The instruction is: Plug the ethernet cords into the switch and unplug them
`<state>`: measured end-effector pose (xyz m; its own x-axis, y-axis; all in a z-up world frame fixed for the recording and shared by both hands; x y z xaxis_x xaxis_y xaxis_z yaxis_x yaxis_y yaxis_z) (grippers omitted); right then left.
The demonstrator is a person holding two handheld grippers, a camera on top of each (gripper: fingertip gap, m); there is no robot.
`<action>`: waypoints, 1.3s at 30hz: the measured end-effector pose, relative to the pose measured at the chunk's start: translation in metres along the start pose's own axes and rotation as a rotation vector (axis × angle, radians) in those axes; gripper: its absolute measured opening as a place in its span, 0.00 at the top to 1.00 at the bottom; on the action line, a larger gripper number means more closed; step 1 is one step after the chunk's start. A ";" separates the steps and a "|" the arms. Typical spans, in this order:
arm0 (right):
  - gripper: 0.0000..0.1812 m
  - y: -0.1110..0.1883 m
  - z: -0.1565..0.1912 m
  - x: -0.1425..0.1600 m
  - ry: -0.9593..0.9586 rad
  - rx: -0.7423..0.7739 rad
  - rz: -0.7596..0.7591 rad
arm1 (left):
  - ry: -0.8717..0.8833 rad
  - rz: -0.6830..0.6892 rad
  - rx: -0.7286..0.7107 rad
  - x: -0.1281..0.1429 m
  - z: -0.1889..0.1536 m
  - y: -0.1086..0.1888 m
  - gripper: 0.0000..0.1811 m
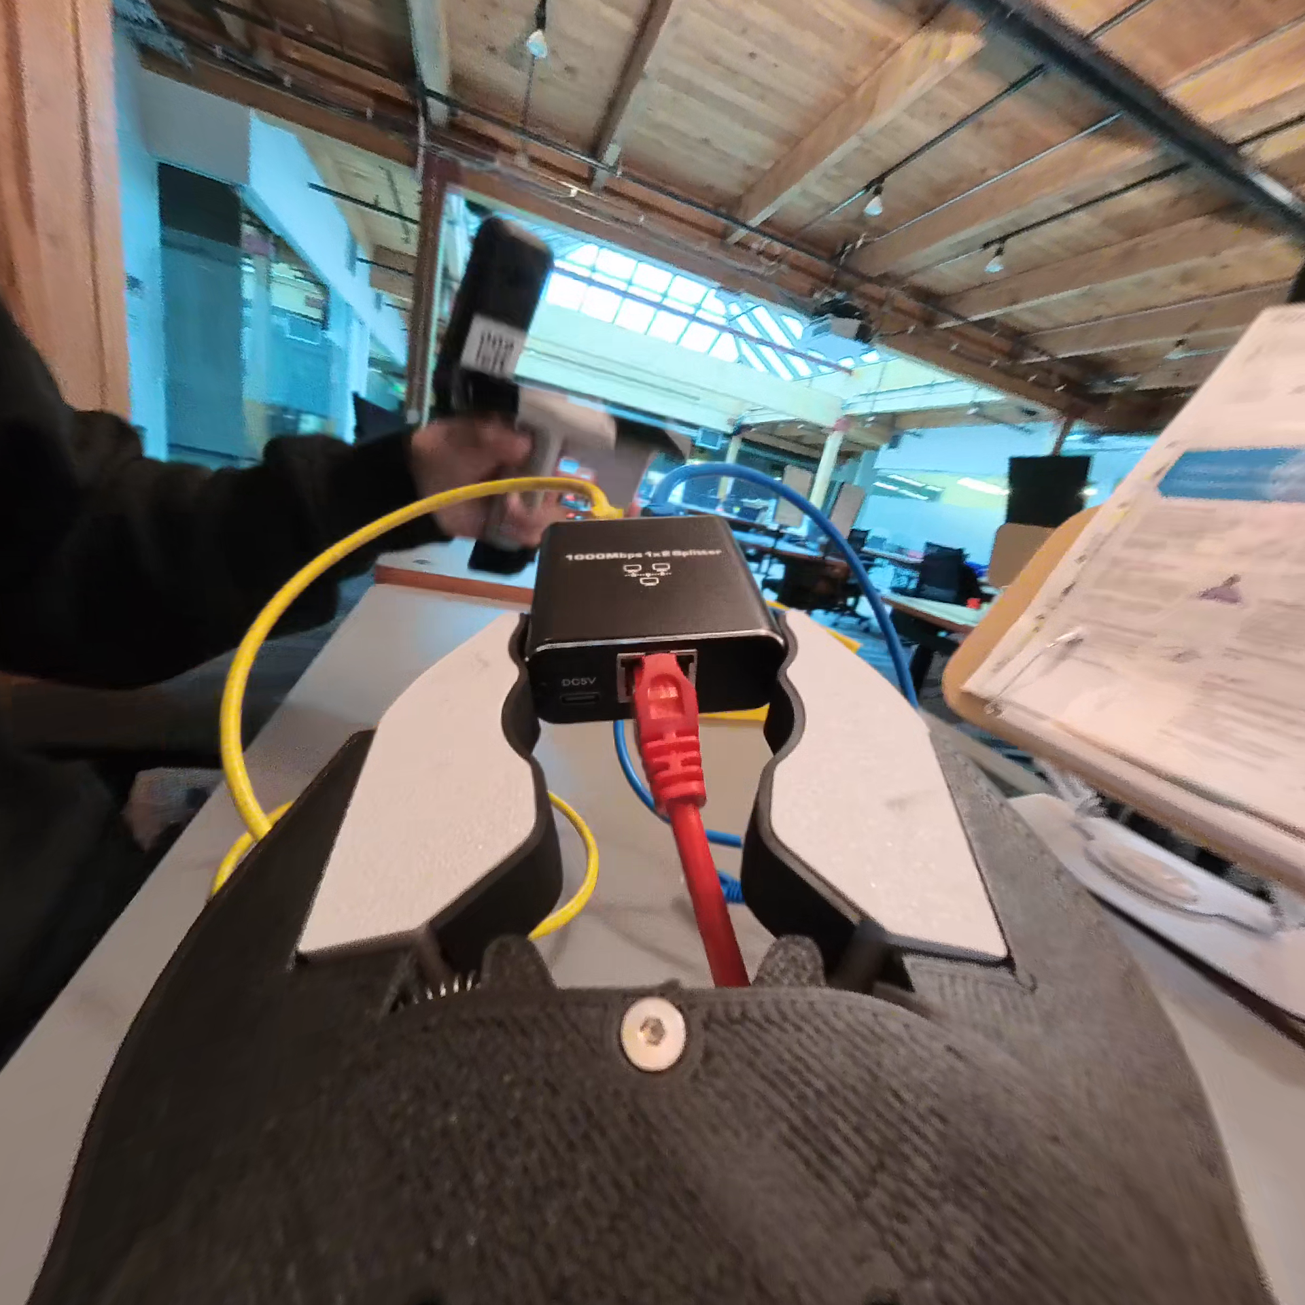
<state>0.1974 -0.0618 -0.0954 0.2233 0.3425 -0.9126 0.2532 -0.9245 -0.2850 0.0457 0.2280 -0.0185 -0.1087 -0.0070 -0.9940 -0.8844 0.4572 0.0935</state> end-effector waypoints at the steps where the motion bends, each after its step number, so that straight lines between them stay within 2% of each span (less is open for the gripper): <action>1: 0.65 0.000 -0.002 -0.010 0.021 0.024 0.001 | 0.046 0.025 -0.036 0.016 0.011 0.006 0.71; 4: 0.65 0.005 -0.010 -0.045 0.112 0.146 0.000 | 0.167 0.080 -0.097 0.063 0.031 0.019 0.69; 7: 0.65 0.017 -0.030 -0.083 0.152 0.304 -0.019 | 0.243 0.108 -0.100 0.096 0.037 0.024 0.69; 12: 0.65 0.043 -0.078 -0.135 0.141 0.449 -0.145 | 0.261 0.118 -0.074 0.116 0.040 0.020 0.69; 16: 0.65 0.071 -0.126 -0.149 0.037 0.551 -0.320 | 0.280 0.102 -0.039 0.121 0.043 0.012 0.69; 19: 0.65 0.103 -0.164 -0.136 -0.138 0.582 -0.516 | 0.288 0.084 -0.018 0.126 0.045 0.008 0.70; 22: 0.65 0.138 -0.193 -0.096 -0.345 0.661 -0.656 | 0.307 0.048 0.007 0.129 0.046 0.007 0.71; 26: 0.65 0.165 -0.204 -0.029 -0.597 0.852 -0.665 | 0.323 -0.020 0.042 0.127 0.047 0.008 0.74; 28: 0.65 0.166 -0.204 -0.004 -0.669 0.961 -0.600 | 0.326 -0.033 0.052 0.127 0.047 0.008 0.75; 31: 0.65 0.165 -0.207 0.017 -0.714 1.085 -0.409 | 0.318 -0.025 0.064 0.127 0.045 0.007 0.75; 37: 0.65 0.164 -0.218 0.031 -0.600 1.180 -0.270 | 0.294 -0.003 0.063 0.127 0.043 0.005 0.75; 39: 0.65 0.161 -0.222 0.040 -0.652 1.192 -0.105 | 0.289 0.005 0.064 0.127 0.042 0.004 0.75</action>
<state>0.4561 -0.1594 -0.1130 -0.3118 0.5860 -0.7479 -0.7923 -0.5949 -0.1358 0.0477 0.2666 -0.1465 -0.2458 -0.2534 -0.9356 -0.8542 0.5129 0.0855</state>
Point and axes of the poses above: each gripper's, where its closed fingertips meet, y back along the fingers, x out of its underside, z = x × y across the jaws, the point moved 10 cm from there along y, back along the fingers, and after that the axes turned 5 degrees about y, right-handed, at the moved point
